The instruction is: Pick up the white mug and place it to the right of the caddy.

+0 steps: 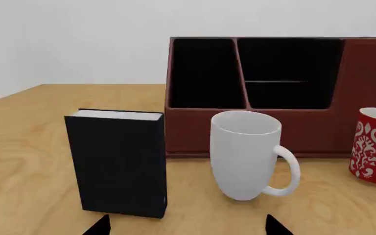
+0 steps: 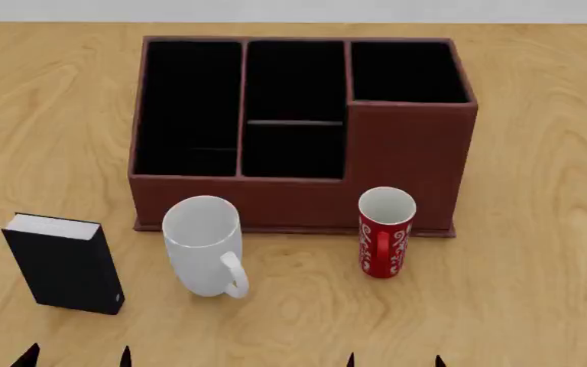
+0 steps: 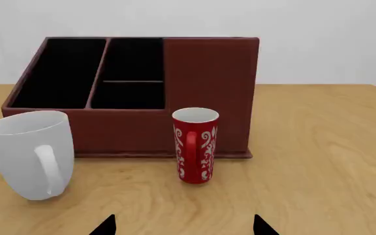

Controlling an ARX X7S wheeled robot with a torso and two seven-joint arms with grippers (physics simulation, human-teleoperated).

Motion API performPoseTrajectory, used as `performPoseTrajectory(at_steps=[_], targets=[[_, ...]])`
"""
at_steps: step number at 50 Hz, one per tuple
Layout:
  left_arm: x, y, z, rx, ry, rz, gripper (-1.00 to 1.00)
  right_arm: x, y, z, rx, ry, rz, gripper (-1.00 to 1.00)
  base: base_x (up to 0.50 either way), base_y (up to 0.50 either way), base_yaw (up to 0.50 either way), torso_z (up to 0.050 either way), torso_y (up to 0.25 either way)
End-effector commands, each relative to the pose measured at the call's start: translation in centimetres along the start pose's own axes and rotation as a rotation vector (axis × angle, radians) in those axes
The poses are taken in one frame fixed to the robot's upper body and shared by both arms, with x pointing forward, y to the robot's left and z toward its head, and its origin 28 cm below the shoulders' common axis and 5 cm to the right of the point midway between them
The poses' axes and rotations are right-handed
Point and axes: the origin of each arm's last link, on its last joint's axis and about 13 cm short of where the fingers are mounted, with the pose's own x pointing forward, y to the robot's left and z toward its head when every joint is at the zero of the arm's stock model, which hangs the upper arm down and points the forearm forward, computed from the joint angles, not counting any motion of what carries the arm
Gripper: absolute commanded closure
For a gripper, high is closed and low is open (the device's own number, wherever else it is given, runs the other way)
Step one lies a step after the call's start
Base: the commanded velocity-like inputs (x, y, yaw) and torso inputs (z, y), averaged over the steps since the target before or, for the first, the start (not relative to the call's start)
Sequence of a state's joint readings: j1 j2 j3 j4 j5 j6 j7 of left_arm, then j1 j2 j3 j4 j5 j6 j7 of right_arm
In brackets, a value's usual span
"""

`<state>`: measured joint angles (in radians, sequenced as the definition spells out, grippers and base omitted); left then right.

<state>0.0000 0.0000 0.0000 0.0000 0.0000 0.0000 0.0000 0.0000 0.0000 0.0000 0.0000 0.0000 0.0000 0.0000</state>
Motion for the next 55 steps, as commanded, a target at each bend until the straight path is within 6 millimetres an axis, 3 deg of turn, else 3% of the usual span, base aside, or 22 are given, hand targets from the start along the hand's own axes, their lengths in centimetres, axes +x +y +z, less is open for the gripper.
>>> performPoseTrajectory(at_steps=[1,20,26,30,38,55], targets=[[0.0,0.0,0.0,0.0,0.0,0.0,-1.0,0.0,0.0,0.0,-0.009,0.0,0.0,-1.0,0.0,0.0,0.0,0.0,0.0],[0.2,0.0,-0.3,-0.012,0.008,-0.001,-1.0,0.4,0.1,-0.3,-0.027,0.021,-0.006,-1.0,0.0,0.0,0.0,0.0,0.0],[0.4,0.2,0.5,-0.001,-0.017,0.002,-1.0,0.6,-0.1,0.1,-0.049,0.008,-0.019,-1.0,0.0,0.0,0.0,0.0,0.0],[0.9,0.9,2.1,0.009,-0.071,0.03,-1.0,0.8,-0.6,1.7,-0.051,-0.033,-0.031,-1.0,0.0,0.0,0.0,0.0,0.0],[1.5,2.1,7.5,0.011,-0.232,0.082,-1.0,1.3,-1.2,6.6,-0.051,-0.138,-0.022,-1.0,0.0,0.0,0.0,0.0,0.0],[1.8,2.6,16.5,0.108,-0.433,0.083,-1.0,1.2,-2.2,16.1,-0.058,-0.337,-0.003,-1.0,0.0,0.0,0.0,0.0,0.0]])
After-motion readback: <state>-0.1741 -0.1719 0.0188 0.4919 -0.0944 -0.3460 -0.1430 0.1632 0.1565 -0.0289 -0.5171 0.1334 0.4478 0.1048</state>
